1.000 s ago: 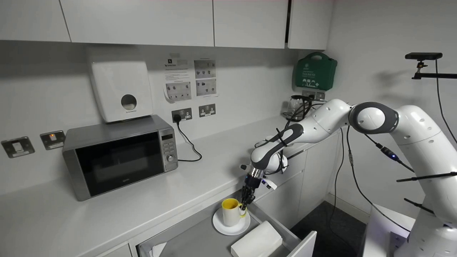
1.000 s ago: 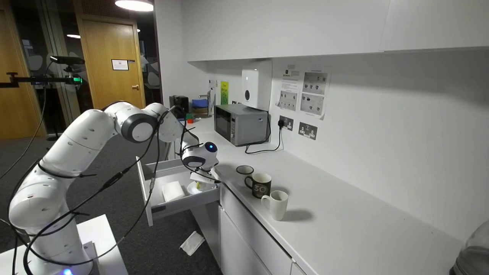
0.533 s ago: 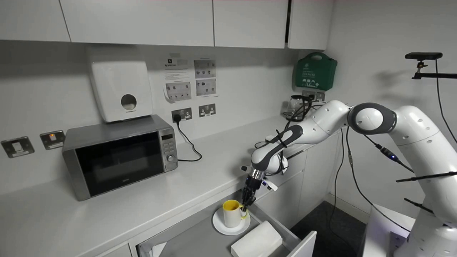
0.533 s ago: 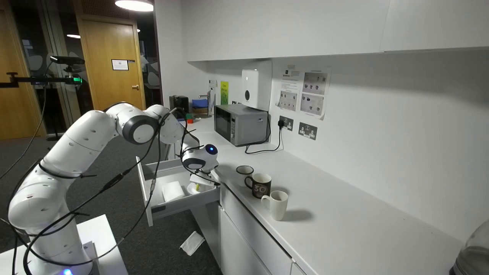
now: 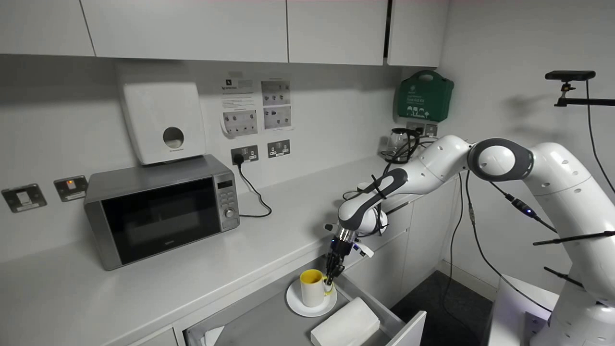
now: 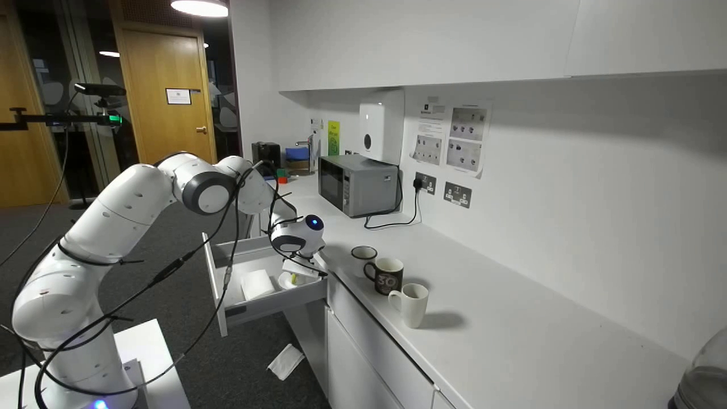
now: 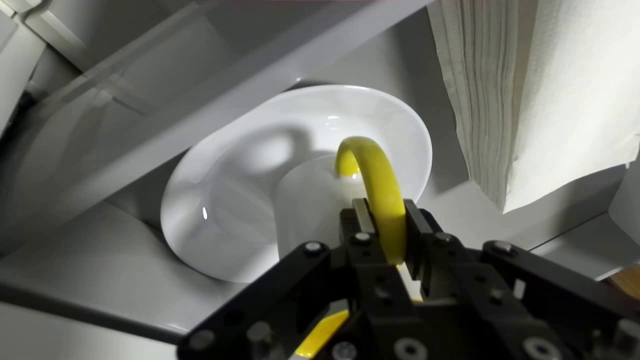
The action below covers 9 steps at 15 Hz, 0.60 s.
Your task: Pick the cup and put it in the drawer
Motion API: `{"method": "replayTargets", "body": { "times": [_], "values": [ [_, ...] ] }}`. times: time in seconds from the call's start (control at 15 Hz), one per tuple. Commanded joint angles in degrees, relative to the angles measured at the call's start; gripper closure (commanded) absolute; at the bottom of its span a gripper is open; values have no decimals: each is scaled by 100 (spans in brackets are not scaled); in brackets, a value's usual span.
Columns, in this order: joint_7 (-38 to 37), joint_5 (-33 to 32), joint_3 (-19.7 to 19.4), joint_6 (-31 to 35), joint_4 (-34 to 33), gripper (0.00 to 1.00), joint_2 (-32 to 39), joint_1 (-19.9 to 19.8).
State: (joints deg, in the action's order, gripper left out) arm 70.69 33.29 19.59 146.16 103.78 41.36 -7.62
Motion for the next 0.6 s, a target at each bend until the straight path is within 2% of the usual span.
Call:
{"method": "replayTargets", "body": {
  "times": [0.0, 0.53],
  "values": [
    [271, -47, 167, -38, 55, 95, -85, -197],
    [269, -208, 164, -62, -3, 95, -20, -189]
  ]
}}
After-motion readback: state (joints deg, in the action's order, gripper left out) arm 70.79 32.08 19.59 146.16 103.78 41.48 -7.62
